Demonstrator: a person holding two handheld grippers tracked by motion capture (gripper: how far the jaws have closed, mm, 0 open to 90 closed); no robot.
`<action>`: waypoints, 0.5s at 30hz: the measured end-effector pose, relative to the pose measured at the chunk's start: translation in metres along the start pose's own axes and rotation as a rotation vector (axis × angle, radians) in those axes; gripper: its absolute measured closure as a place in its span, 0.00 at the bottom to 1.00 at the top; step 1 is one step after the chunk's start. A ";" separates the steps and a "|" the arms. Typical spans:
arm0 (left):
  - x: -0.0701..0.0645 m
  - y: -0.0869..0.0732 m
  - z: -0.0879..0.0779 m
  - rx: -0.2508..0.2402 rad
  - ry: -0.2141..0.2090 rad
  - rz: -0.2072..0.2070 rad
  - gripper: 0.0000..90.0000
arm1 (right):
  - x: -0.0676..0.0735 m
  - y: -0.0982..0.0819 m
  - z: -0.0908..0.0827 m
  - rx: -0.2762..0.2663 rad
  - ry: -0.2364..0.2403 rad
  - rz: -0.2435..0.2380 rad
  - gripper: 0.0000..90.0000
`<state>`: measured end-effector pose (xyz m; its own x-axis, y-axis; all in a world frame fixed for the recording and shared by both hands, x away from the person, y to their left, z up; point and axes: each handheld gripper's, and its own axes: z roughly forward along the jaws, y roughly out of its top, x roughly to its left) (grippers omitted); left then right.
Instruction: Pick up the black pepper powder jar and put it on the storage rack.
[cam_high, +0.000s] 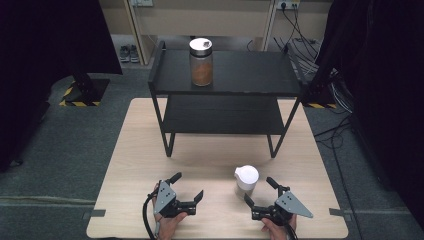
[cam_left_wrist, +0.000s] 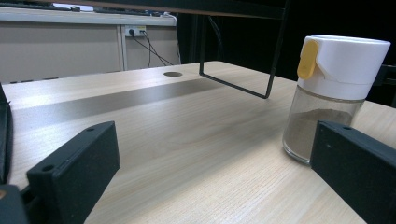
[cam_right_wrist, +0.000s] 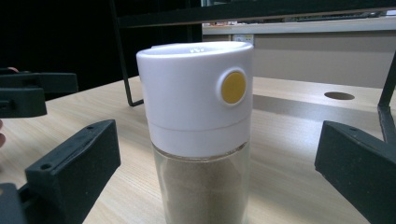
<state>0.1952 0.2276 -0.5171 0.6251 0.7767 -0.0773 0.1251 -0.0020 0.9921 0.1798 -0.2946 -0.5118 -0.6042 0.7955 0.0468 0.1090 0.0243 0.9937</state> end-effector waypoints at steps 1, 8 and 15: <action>0.000 0.000 0.000 0.000 0.000 -0.001 0.01 | 0.000 0.000 0.002 0.003 0.003 -0.003 0.00; 0.000 0.000 0.000 0.001 0.000 -0.002 0.01 | 0.000 0.002 0.009 0.007 0.008 -0.019 0.00; 0.000 0.000 0.000 -0.002 0.000 -0.004 0.01 | 0.002 0.003 0.019 0.023 0.022 -0.035 0.00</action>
<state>0.1950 0.2279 -0.5174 0.6246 0.7767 -0.0811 0.1262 0.0020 0.9920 0.1939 -0.2811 -0.5111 -0.6249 0.7806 0.0143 0.1054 0.0662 0.9922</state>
